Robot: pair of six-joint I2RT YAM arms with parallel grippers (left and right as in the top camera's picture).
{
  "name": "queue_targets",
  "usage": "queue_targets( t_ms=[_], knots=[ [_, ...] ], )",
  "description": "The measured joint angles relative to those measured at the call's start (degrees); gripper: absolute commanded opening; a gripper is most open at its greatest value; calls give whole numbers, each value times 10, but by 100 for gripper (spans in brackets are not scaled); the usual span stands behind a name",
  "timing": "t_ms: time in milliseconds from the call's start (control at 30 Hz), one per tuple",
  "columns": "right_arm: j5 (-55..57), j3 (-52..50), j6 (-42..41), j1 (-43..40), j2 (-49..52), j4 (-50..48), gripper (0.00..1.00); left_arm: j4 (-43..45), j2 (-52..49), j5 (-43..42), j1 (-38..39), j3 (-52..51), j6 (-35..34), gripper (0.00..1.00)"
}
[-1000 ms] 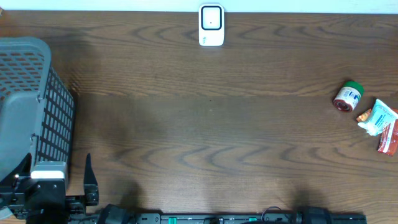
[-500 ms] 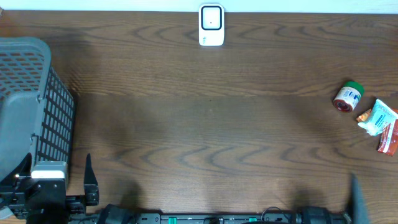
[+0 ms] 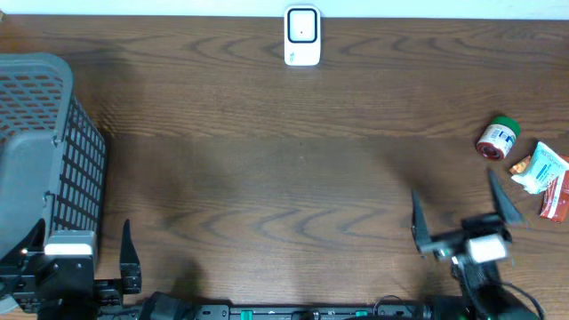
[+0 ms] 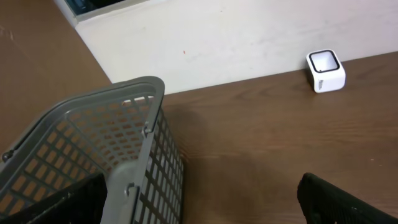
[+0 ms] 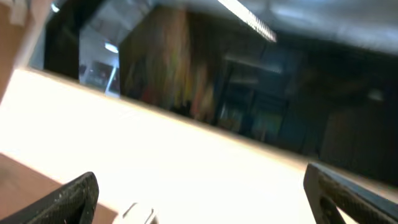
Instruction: Scan the item barcode
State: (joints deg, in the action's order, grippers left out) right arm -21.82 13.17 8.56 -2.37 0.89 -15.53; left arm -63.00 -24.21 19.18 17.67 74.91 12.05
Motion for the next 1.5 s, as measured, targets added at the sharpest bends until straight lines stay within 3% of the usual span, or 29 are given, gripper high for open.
queue_targets(
  t_ms=[200,467,1333,1500],
  knots=[
    [62,-122,-41,0,0,35,99,0,0,0,0,0,0,98],
    [110,-128,-90,0,-1,187,99,0,0,0,0,0,0,98],
    [125,-128,-97,0,-2,188,99,-1,0,2,0,0,0,98],
    [125,-128,-97,0,-2,188,99,-6,2,-29,-10,-21,-18,98]
  ],
)
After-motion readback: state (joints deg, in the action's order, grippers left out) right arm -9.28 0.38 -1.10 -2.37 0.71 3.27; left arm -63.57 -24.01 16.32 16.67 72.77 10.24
